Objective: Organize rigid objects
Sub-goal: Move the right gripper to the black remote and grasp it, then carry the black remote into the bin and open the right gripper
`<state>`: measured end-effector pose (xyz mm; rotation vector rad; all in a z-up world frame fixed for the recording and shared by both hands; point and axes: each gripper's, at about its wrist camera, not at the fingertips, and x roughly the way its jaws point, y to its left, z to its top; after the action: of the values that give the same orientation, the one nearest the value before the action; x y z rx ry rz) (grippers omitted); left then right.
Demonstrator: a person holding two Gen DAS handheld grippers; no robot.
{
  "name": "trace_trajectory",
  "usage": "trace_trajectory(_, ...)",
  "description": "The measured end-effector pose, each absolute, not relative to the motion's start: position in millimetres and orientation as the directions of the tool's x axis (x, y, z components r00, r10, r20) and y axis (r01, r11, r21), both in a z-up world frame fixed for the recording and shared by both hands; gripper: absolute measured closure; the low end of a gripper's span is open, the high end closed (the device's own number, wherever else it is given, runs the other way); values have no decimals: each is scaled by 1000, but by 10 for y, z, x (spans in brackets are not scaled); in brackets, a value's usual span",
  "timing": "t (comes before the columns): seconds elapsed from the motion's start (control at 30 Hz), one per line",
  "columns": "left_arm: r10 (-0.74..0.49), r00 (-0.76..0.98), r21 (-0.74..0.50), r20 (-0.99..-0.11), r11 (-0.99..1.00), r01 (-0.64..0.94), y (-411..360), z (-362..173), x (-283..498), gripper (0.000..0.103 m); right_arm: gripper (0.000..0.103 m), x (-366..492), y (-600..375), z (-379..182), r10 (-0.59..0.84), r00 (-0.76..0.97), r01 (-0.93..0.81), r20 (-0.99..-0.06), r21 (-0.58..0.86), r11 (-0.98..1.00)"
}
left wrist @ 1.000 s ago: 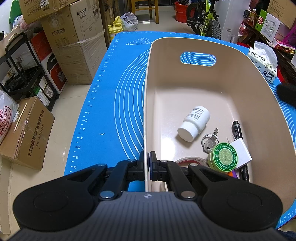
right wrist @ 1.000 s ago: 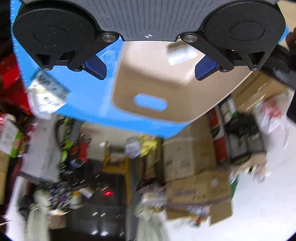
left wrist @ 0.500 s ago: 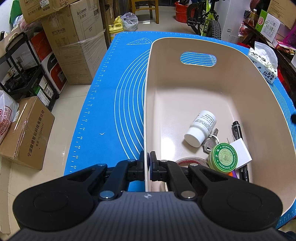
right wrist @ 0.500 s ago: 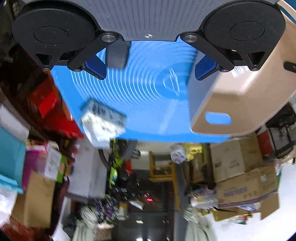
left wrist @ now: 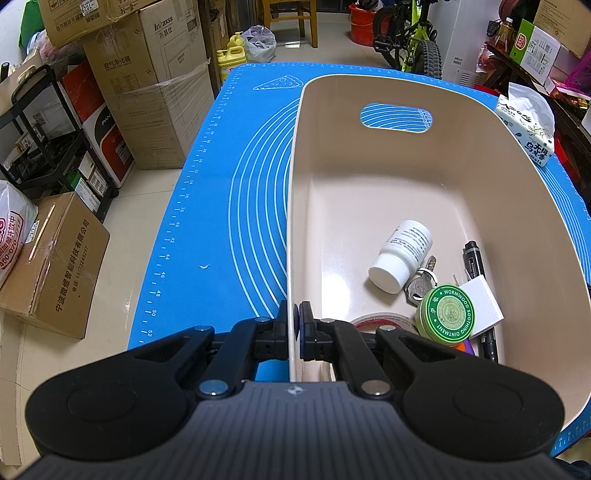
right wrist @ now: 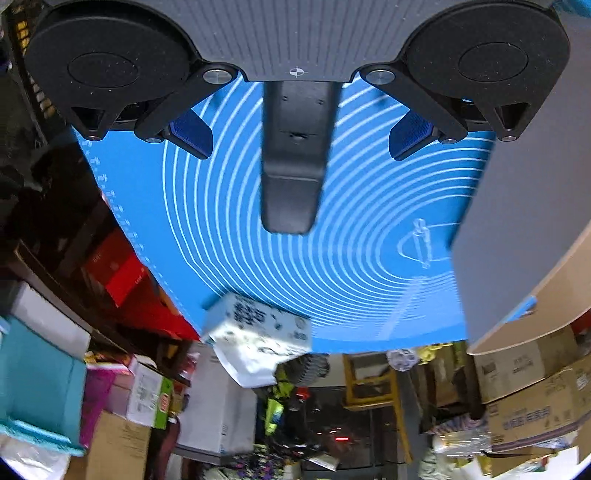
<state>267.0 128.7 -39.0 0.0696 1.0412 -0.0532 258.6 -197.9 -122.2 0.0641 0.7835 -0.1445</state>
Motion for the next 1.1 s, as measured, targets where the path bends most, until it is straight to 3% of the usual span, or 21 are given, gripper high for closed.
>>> trace_trajectory(0.13,-7,505,37,-863,996,78,1270,-386,2667,97,5,2602,-2044,-1357,-129,689,191,-713,8,982)
trace_trajectory(0.23,-7,505,37,-863,996,78,1274,-381,2669,97,12,2640,-2068,-1450,-145,667,203,-731,-8,979)
trace_trajectory(0.57,-1,506,44,-863,996,79,1279,-377,2671,96,19,2592,-2063,-1492,-151,724,206,-673,2,979)
trace_trajectory(0.67,-2,506,44,-862,996,79,1283,-375,2673,96,32,2555,-2030,-1489,-141,744,185,-653,-2,983)
trace_trajectory(0.73,-2,506,44,-863,996,78,1278,-378,2671,96,47,2546,-1989,-1472,-128,751,166,-647,-3,986)
trace_trajectory(1.1,-1,506,44,-863,996,78,1278,-379,2670,96,49,2502,-1936,-1396,-137,771,167,-622,-10,986)
